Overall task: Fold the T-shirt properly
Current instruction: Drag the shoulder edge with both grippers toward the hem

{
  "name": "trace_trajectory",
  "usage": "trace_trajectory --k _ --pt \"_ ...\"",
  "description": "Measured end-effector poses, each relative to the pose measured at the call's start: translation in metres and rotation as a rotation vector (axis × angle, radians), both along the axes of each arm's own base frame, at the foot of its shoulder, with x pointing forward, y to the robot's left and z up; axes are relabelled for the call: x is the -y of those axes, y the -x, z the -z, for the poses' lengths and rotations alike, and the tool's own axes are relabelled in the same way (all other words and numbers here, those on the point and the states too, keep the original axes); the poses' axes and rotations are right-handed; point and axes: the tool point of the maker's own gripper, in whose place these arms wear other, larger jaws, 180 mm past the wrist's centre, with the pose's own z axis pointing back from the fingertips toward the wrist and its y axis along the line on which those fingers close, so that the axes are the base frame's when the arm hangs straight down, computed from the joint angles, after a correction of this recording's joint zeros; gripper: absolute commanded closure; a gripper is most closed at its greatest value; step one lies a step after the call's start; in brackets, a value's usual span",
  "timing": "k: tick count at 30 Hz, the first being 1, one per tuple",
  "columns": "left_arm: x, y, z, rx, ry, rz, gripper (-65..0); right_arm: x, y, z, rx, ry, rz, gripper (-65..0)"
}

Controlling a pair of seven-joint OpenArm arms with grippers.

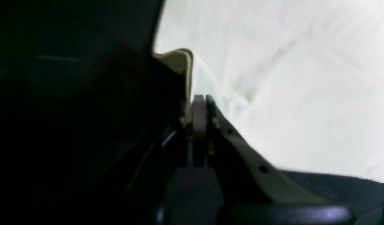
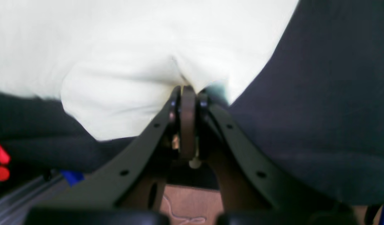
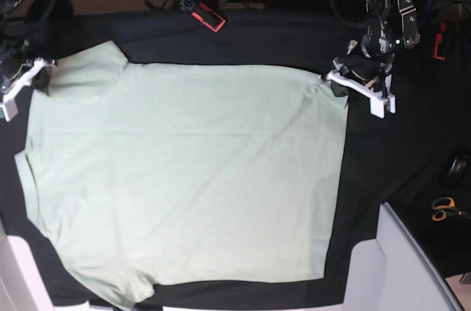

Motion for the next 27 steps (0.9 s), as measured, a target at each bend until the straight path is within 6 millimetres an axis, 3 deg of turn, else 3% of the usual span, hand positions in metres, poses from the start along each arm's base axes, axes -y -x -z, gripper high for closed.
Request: trace_trajectory --k 3,10,16,27 --pt "0.002 -0.009 -0.004 0.018 0.005 0.002 0.0 0.004 -0.015 -0.007 0.031 0.001 0.0 -0.1" --pt "0.002 -0.031 -0.015 0.061 0.008 0.002 0.0 0.015 -0.031 -0.002 0.0 -0.019 0.012 -0.1" --pt "0.0 -0.038 0.001 0.023 0.029 -0.018 0.0 0.018 -0.053 -0.001 -0.005 -0.032 -0.011 -0.1" --pt "-0.001 -0.07 -0.003 0.05 0.05 -0.037 0.0 0.001 -0.091 -0.001 0.041 -0.077 -0.053 -0.1"
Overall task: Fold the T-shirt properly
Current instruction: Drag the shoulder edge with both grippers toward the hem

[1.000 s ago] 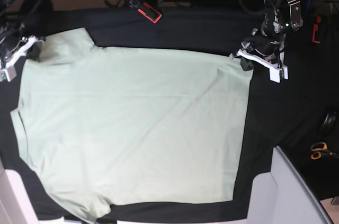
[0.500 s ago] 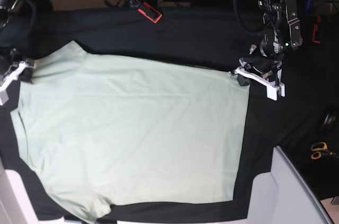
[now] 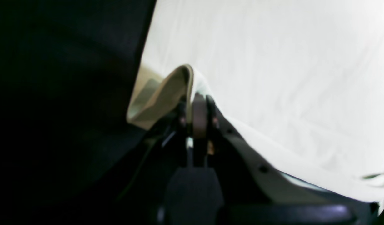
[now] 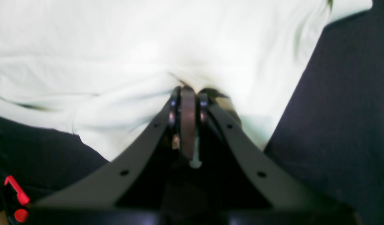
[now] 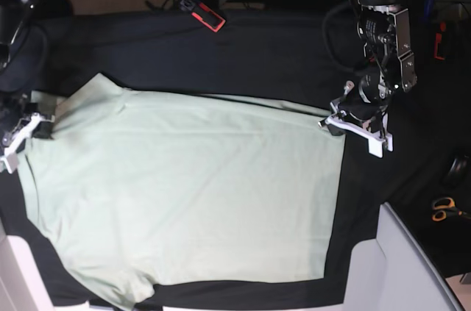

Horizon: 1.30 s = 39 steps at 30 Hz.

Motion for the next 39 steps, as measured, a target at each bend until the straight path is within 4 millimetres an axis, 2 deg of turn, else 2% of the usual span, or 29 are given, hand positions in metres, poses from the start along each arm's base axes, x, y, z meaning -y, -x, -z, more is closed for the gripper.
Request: trace_trajectory --k 3,7,14,19,27,35,39 --pt "0.0 -0.005 0.002 -0.003 0.008 -0.005 0.0 -0.009 -0.012 -0.003 0.025 -0.022 -0.01 -0.1" --pt "0.0 -0.011 0.006 -0.014 0.019 -0.011 0.0 -0.008 -0.02 -0.003 0.022 -0.038 0.0 -0.1" --pt "0.0 -0.026 0.003 -0.004 0.03 -0.018 0.0 0.003 -0.035 -0.006 0.064 -0.059 0.038 -0.1" --pt "0.0 -0.036 0.0 0.003 0.037 -0.023 0.0 0.012 -0.036 0.001 0.053 -0.079 0.07 -0.1" --pt "0.002 -0.047 -0.004 0.015 0.043 -0.02 0.0 0.019 -0.047 -0.001 0.088 -0.106 0.107 -0.1" --pt "0.003 -0.056 -0.011 0.032 0.044 -0.017 0.0 0.018 -0.066 -0.016 0.126 -0.109 0.101 -0.1" --pt "0.003 -0.065 -0.013 0.037 0.052 -0.021 0.0 0.006 -0.073 -0.017 0.114 -0.078 0.027 -0.1"
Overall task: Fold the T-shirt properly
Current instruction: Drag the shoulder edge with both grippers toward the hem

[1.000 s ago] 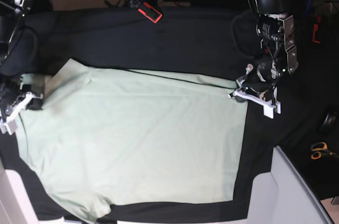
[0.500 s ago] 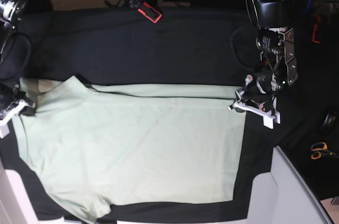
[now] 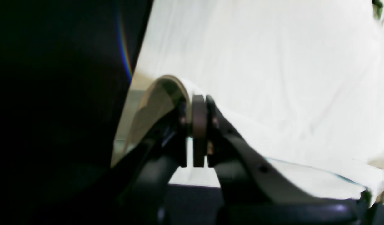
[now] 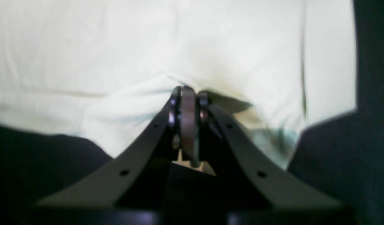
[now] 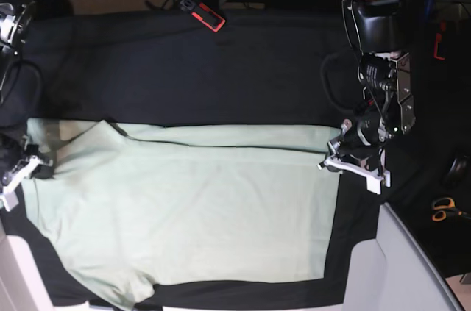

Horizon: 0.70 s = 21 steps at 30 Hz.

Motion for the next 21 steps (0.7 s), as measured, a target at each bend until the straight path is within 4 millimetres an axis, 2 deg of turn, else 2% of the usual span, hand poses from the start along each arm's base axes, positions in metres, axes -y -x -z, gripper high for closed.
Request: trace_trajectory --k 5,9,14,21 --pt "0.001 0.009 0.016 -0.052 0.011 -0.007 0.0 -0.001 -0.005 -0.004 0.01 0.006 -0.007 -0.1" --pt "0.0 -0.001 0.009 -0.029 0.008 -0.005 0.0 0.0 -0.01 -0.008 0.028 0.006 -0.004 -0.1" --pt "0.015 -0.011 0.005 -0.026 -0.022 0.064 0.0 0.0 -0.013 -0.011 0.044 0.004 0.0 -0.1" --pt "0.006 -0.013 0.014 -0.065 -0.079 0.069 0.0 -0.001 -0.015 -0.009 0.036 -0.007 0.002 -0.1"
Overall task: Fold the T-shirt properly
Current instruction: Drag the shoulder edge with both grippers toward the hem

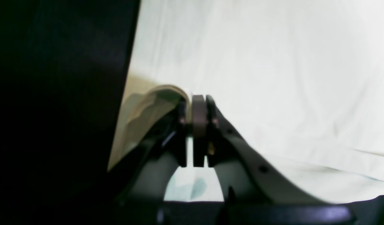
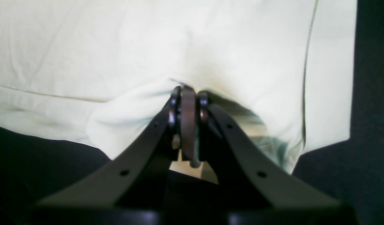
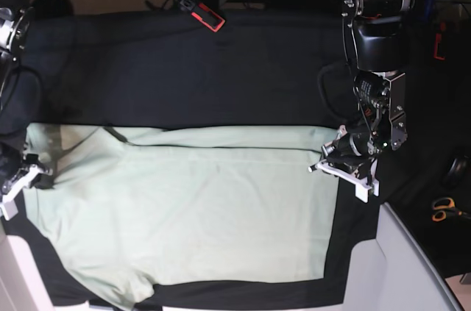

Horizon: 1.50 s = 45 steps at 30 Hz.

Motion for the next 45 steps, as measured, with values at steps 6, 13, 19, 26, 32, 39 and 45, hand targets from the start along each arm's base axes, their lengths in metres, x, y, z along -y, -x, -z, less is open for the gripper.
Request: trace_trajectory --k 6,13,19,26,32,39,45 --pt "-0.002 -0.013 -0.011 0.027 -0.005 -0.001 0.0 -0.002 -0.008 0.006 0.002 -0.056 0.034 -0.1" --pt "-0.002 -0.019 -0.011 0.02 0.001 -0.004 0.0 -0.007 -0.015 0.003 0.015 -0.035 0.007 -0.1" --pt "-0.005 -0.023 -0.004 0.029 0.001 -0.025 0.0 -0.015 -0.031 -0.01 0.051 -0.03 -0.02 -0.1" --pt "-0.005 -0.029 -0.006 0.029 0.007 -0.033 0.0 -0.013 -0.035 -0.002 0.052 -0.075 0.024 -0.1" --pt "-0.013 -0.04 -0.017 0.071 -0.013 -0.037 0.0 -0.016 -0.037 0.001 0.042 -0.061 0.009 -0.1" --pt "-0.014 -0.038 -0.001 0.045 0.0 -0.064 0.0 -0.022 -0.046 -0.005 0.08 -0.061 0.004 -0.1" --pt "-0.015 -0.035 0.005 0.032 0.002 -0.074 0.0 -0.016 -0.046 -0.002 0.063 -0.049 0.039 -0.1"
